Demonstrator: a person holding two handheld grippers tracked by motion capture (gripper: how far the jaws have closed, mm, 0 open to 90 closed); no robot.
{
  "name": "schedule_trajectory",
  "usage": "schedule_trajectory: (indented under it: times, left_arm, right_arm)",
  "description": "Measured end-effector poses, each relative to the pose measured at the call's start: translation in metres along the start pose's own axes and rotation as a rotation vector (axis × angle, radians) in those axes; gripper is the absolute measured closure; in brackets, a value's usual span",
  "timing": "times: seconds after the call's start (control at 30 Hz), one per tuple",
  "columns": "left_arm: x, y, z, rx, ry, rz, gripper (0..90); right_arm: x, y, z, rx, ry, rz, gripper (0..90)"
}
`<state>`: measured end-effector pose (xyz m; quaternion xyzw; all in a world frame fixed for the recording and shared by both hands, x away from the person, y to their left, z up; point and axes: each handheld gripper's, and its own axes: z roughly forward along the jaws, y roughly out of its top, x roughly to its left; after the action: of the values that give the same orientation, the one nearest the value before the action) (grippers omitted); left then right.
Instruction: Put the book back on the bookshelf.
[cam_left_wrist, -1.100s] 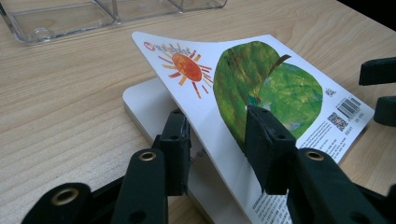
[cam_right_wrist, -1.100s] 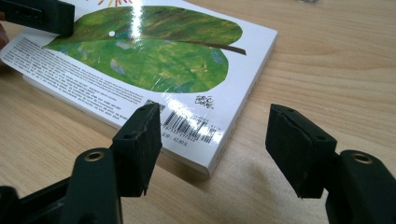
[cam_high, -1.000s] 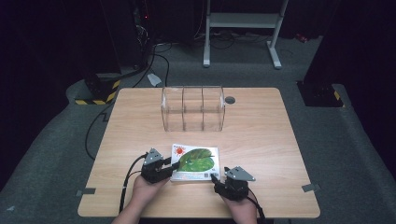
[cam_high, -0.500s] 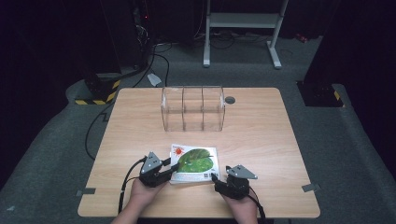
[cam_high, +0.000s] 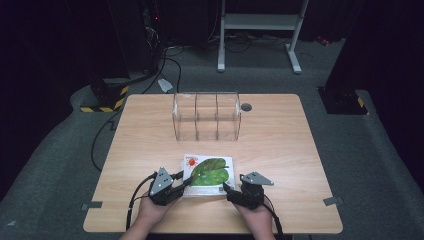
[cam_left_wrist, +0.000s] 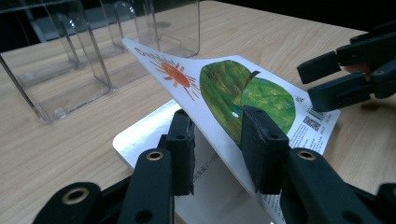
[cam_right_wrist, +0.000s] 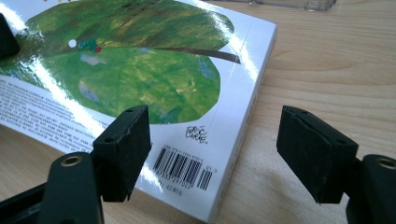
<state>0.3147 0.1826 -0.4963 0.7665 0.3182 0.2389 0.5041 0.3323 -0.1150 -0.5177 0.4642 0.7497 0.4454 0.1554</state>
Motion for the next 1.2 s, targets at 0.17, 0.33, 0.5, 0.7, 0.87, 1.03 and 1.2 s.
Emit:
schedule_trajectory:
  times: [0.17, 0.33, 0.5, 0.7, 0.87, 1.03, 1.2]
  left_arm:
    - [-0.006, 0.000, -0.006, -0.017, -0.006, 0.037, 66.4]
    - [-0.008, -0.003, -0.010, -0.008, -0.015, 0.053, 68.1]
    - [-0.010, -0.006, -0.016, -0.005, -0.027, 0.069, 69.7]
    - [-0.012, -0.008, -0.018, 0.004, -0.023, 0.079, 70.2]
    - [-0.012, -0.010, -0.018, 0.019, -0.018, 0.076, 70.4]
    - [-0.011, -0.011, -0.018, 0.028, -0.013, 0.059, 70.4]
    - [-0.011, -0.011, -0.016, 0.029, -0.005, 0.052, 70.5]
  right_arm:
    - [-0.002, 0.003, 0.002, -0.006, 0.012, 0.005, 25.5]
    - [-0.002, 0.006, 0.005, -0.013, 0.017, 0.016, 25.5]
    - [-0.002, 0.011, 0.009, -0.018, 0.041, 0.027, 24.2]
    - [-0.004, 0.012, 0.015, -0.015, 0.091, 0.069, 23.3]
    - [0.001, 0.013, 0.016, -0.018, 0.100, 0.054, 25.0]
    - [0.001, 0.014, 0.014, -0.030, 0.093, 0.056, 29.0]
    - [0.001, 0.014, 0.011, -0.047, 0.079, 0.049, 31.3]
